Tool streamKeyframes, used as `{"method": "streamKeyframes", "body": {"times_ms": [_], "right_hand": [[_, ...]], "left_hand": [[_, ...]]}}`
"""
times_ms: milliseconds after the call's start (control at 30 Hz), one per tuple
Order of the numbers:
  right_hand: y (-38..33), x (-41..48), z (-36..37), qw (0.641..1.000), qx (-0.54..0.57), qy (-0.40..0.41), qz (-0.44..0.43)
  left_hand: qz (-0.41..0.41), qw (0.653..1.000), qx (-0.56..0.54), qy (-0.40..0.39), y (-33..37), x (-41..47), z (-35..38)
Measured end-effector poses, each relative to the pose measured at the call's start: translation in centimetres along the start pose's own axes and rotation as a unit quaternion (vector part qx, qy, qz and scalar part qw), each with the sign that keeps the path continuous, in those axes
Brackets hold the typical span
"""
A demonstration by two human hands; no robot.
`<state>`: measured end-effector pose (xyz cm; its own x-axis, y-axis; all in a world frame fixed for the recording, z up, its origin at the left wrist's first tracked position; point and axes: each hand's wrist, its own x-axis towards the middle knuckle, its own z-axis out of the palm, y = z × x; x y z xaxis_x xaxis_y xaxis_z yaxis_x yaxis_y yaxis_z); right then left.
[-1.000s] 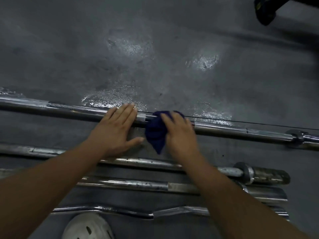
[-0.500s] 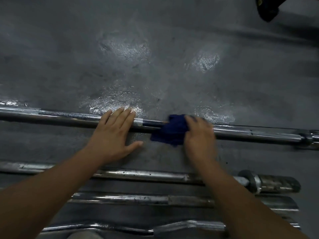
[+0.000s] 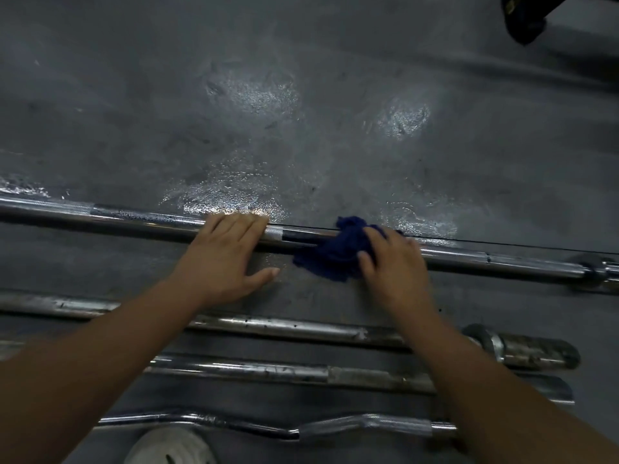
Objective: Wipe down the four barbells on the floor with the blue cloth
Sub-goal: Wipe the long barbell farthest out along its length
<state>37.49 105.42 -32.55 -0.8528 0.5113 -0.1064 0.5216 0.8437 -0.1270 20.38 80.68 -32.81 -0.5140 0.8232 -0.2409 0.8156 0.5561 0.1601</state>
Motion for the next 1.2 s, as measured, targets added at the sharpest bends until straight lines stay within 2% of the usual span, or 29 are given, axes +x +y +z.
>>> {"method": "streamKeyframes", "body": {"times_ms": [67,133,267,367,467,533,600,667,767,900,1000,1033,1133,1200], "right_hand": [[0.4,-0.6,0.0,0.998,0.010,0.003,0.055],[-3.3,-0.5,0.1,0.993,0.061,0.027,0.095],[-10.9,-0.5,0.7,0.994,0.104,-0.015,-0.006],[-7.0,-0.9,0.2,0.997,0.077,-0.015,-0.014],[-1.5,-1.5,-0.6,0.995,0.038,0.000,0.095],[-3.0,-1.3,-0.4,0.990,0.043,0.009,0.135],[-8.0,-1.4,0.5,0.993,0.067,0.001,0.093],[-11.4,-2.3,1.4,0.995,0.097,0.000,-0.001],[-8.5,-3.4,1.6,0.992,0.101,-0.019,-0.070],[-1.7,-4.9,0.9,0.998,0.058,-0.004,0.008],[-3.2,-5.5,1.2,0.995,0.051,0.030,0.080],[-5.2,-5.5,1.3,0.994,0.064,0.035,0.079],[-11.2,-5.8,2.0,0.994,0.104,0.000,-0.026],[-11.2,-5.4,2.1,0.992,0.108,-0.018,-0.064]], "left_hand": [[-0.001,1.000,-0.010,0.016,0.4,-0.8,0.2],[-0.016,0.998,-0.035,0.045,1.1,-0.8,0.2],[-0.034,0.998,-0.053,0.030,1.7,0.3,-0.1],[-0.003,1.000,-0.009,-0.006,1.2,-0.4,0.6],[-0.006,1.000,-0.007,-0.010,1.4,-1.6,0.6],[-0.013,1.000,-0.013,-0.006,2.1,-1.7,0.6],[-0.018,0.999,-0.025,-0.012,2.6,-1.8,0.8],[-0.009,1.000,-0.025,-0.010,2.5,-2.1,0.9],[0.019,1.000,-0.012,-0.005,1.8,-3.1,1.1],[0.016,0.999,-0.032,-0.003,2.1,-3.9,0.9],[0.002,0.998,-0.053,0.016,2.5,-4.4,0.8],[-0.002,0.998,-0.060,0.024,2.6,-4.4,0.8],[-0.002,0.998,-0.058,0.019,2.8,-4.2,1.2],[0.012,0.999,-0.034,0.004,2.6,-4.3,1.7]]}}
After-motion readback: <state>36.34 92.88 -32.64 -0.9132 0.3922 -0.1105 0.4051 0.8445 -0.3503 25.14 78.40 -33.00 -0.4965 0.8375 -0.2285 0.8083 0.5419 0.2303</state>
